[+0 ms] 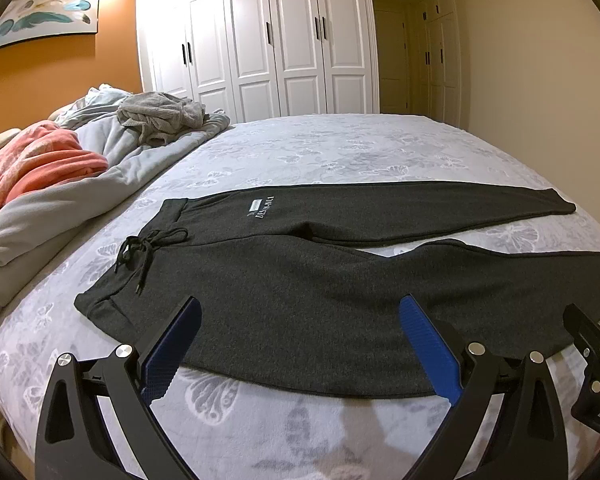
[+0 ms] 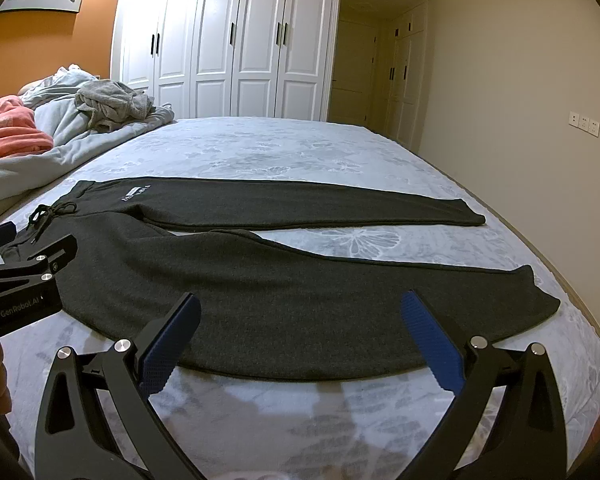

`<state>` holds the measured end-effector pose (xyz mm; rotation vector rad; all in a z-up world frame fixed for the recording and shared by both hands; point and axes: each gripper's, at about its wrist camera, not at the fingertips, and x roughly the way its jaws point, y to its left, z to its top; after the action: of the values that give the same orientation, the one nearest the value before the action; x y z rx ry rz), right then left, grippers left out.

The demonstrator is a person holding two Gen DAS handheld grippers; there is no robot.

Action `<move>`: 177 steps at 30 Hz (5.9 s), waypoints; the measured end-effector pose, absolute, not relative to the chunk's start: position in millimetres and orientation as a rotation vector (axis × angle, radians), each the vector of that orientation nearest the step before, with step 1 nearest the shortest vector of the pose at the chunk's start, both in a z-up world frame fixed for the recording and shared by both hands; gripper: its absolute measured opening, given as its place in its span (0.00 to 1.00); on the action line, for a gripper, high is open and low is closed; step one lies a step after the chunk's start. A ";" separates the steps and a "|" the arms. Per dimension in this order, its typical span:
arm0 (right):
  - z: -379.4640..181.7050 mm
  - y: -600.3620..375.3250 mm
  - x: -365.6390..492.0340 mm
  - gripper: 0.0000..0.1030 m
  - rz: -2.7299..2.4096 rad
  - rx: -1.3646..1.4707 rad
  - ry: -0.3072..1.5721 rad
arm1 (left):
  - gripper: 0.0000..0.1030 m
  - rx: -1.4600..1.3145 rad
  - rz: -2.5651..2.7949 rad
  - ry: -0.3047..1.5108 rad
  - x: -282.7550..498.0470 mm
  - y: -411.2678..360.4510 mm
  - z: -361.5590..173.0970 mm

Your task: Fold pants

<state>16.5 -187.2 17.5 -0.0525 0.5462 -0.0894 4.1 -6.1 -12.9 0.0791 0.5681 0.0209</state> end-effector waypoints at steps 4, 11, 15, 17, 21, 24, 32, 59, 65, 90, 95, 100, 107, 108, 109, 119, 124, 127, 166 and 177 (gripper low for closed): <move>17.9 -186.6 16.8 0.95 -0.089 -0.055 0.547 | 0.94 0.080 0.022 0.568 4.1 -6.2 -12.9; 18.2 -186.9 16.8 0.95 -0.088 -0.053 0.546 | 0.94 0.081 0.021 0.567 3.9 -6.3 -13.1; 18.1 -186.1 15.9 0.95 -0.088 -0.054 0.546 | 0.94 0.081 0.022 0.568 4.2 -6.5 -13.0; 18.1 -187.0 16.7 0.95 -0.088 -0.053 0.547 | 0.94 0.079 0.021 0.570 4.2 -6.3 -13.1; 19.4 -190.3 19.0 0.95 -0.079 -0.037 0.566 | 0.95 0.052 0.007 0.589 4.6 -0.9 -13.0; 23.0 -207.2 29.4 0.95 -0.083 -0.001 0.611 | 0.95 -0.016 -0.033 0.651 12.0 10.5 -11.9; 61.9 -349.7 96.7 0.95 -0.234 0.029 0.679 | 0.95 -0.219 0.006 0.766 92.3 106.2 22.0; -54.5 -580.4 407.9 0.04 -0.450 0.289 0.911 | 0.25 -0.394 0.398 0.932 399.5 270.6 -80.7; 23.4 -568.7 356.5 0.04 -0.370 0.261 0.718 | 0.11 -0.550 0.251 0.778 345.5 291.8 -15.8; 49.8 -558.9 42.2 0.44 -0.301 0.449 0.714 | 0.47 -0.934 0.188 0.806 55.4 317.9 -23.3; 73.7 -522.9 44.2 0.64 -0.227 0.602 0.597 | 0.47 -0.935 0.111 0.746 63.8 291.0 -23.4; 24.6 -492.3 82.6 0.63 -0.222 0.624 0.758 | 0.25 -0.961 0.027 0.840 86.8 282.8 -41.0; 8.6 -457.6 137.9 0.63 -0.048 0.695 0.822 | 0.00 -0.983 0.047 0.912 99.2 295.3 -61.9; 4.3 -446.6 148.0 0.63 -0.021 0.692 0.852 | 0.00 -0.979 0.045 0.913 97.1 296.4 -62.1; -0.8 -435.1 152.8 0.63 -0.014 0.680 0.880 | 0.00 -0.967 0.051 0.911 94.1 295.6 -60.5; 0.8 -420.6 157.3 0.04 0.027 0.644 0.890 | 0.00 -0.895 0.110 0.863 87.1 318.5 -53.2; -25.3 -424.4 125.3 0.05 -0.120 0.421 1.154 | 0.00 -0.796 0.141 0.884 81.8 307.7 -40.7; -30.5 -441.8 119.7 0.05 -0.158 0.470 1.180 | 0.00 -0.748 0.040 0.872 76.9 272.6 -25.7; 16.3 -332.3 98.3 0.10 0.337 0.432 1.128 | 0.10 -0.732 -0.349 1.238 85.8 133.8 -85.3; 1.8 -565.6 -15.4 0.61 -0.160 0.990 0.936 | 0.41 -0.395 -0.333 1.016 64.7 75.2 -26.3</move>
<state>-15.4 -565.6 1.8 0.9899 0.9364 -0.1605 64.7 75.2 -26.3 -0.3946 1.0163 -0.3330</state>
